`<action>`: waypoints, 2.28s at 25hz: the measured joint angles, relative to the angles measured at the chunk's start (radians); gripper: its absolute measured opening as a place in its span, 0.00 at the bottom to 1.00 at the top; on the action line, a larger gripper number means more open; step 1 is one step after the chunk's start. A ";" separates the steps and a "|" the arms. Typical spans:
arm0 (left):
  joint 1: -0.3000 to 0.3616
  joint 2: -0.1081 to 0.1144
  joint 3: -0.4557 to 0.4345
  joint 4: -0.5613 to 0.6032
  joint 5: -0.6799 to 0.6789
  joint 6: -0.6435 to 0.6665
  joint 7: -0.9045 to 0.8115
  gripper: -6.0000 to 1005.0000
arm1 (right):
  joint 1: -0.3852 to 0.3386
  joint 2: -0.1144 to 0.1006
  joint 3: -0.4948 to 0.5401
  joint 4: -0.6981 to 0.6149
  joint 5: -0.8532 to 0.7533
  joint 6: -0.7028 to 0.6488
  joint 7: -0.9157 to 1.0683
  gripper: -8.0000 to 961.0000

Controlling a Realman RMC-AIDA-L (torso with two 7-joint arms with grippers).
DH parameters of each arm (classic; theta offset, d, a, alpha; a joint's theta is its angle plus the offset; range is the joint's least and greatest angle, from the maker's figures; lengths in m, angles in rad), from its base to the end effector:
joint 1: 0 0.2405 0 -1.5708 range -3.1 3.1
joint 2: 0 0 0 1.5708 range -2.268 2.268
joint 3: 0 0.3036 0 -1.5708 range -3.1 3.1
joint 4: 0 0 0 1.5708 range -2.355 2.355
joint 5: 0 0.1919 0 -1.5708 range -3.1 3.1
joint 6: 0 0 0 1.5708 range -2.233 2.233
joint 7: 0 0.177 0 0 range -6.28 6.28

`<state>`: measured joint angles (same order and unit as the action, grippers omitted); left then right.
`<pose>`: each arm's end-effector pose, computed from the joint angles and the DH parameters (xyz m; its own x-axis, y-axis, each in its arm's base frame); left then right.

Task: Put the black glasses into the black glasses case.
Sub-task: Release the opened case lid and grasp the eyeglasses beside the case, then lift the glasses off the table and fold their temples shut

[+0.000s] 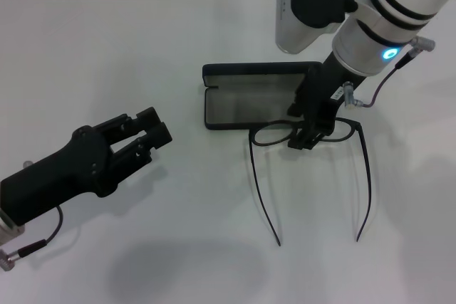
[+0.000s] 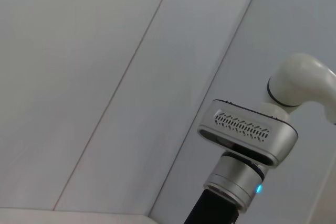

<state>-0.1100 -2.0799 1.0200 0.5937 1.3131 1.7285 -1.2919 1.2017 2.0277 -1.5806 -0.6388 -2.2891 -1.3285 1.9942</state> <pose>-0.3010 0.2326 -0.0286 0.4092 0.3261 0.8522 0.6248 -0.7808 -0.0012 0.1159 0.4318 -0.1227 0.9058 0.0251 0.4229 0.0417 -0.9987 -0.0300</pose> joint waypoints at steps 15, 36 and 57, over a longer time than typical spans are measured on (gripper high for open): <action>-0.015 -0.005 0.000 -0.018 0.000 -0.006 0.019 0.33 | -0.010 0.000 -0.019 0.034 0.004 0.008 0.006 0.57; -0.032 -0.006 -0.021 -0.075 0.001 -0.007 0.055 0.30 | -0.054 0.000 -0.016 -0.027 0.001 0.008 0.018 0.08; -0.181 -0.007 -0.018 -0.082 -0.096 0.233 0.157 0.28 | -0.719 -0.006 0.315 -0.599 0.573 -0.182 -0.266 0.06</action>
<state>-0.2910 -2.0865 1.0018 0.5119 1.2176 1.9612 -1.1351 0.4827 2.0218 -1.2661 -1.2380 -1.7165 -1.5101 1.7287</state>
